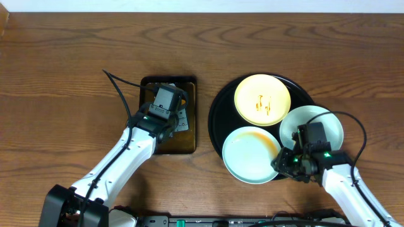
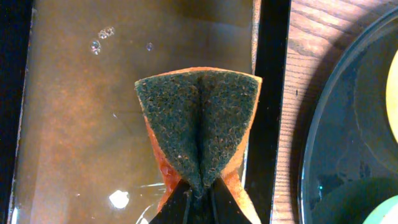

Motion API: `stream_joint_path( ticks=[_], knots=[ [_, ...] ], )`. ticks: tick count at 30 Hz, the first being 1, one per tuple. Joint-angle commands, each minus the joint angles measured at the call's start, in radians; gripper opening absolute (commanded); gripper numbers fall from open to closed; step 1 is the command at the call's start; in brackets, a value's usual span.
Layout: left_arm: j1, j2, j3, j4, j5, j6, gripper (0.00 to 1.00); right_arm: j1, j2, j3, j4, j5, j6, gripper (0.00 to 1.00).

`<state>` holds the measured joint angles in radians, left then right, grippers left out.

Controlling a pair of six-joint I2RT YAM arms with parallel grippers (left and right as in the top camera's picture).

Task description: Clean dirty plates on tray and stack at the side

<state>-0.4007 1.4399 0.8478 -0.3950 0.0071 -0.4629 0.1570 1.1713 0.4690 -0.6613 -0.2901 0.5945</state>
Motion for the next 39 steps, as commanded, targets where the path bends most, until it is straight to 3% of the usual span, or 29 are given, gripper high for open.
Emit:
stream_joint_path(
  ticks=[1, 8, 14, 21, 26, 39],
  knots=[
    [0.003, -0.016, 0.0, -0.008, -0.019, 0.017, 0.08, 0.01, 0.002, -0.056, 0.061, -0.014, 0.102, 0.29],
    [0.003, -0.016, 0.0, -0.008, -0.019, 0.017, 0.08, 0.01, 0.002, -0.087, 0.143, -0.029, 0.108, 0.02],
    [0.003, -0.016, 0.0, -0.008, -0.019, 0.017, 0.08, 0.01, -0.003, -0.08, 0.178, -0.041, 0.098, 0.01],
    [0.003, -0.016, 0.0, -0.008, -0.019, 0.017, 0.08, 0.01, -0.027, 0.045, 0.105, -0.037, -0.03, 0.01],
    [0.003, -0.016, 0.0, -0.008, -0.019, 0.017, 0.08, 0.01, -0.027, 0.199, -0.04, 0.095, -0.118, 0.01],
    [0.003, -0.016, 0.0, -0.008, -0.02, 0.018, 0.08, 0.023, -0.027, 0.431, -0.186, 0.488, -0.278, 0.01]
  ],
)
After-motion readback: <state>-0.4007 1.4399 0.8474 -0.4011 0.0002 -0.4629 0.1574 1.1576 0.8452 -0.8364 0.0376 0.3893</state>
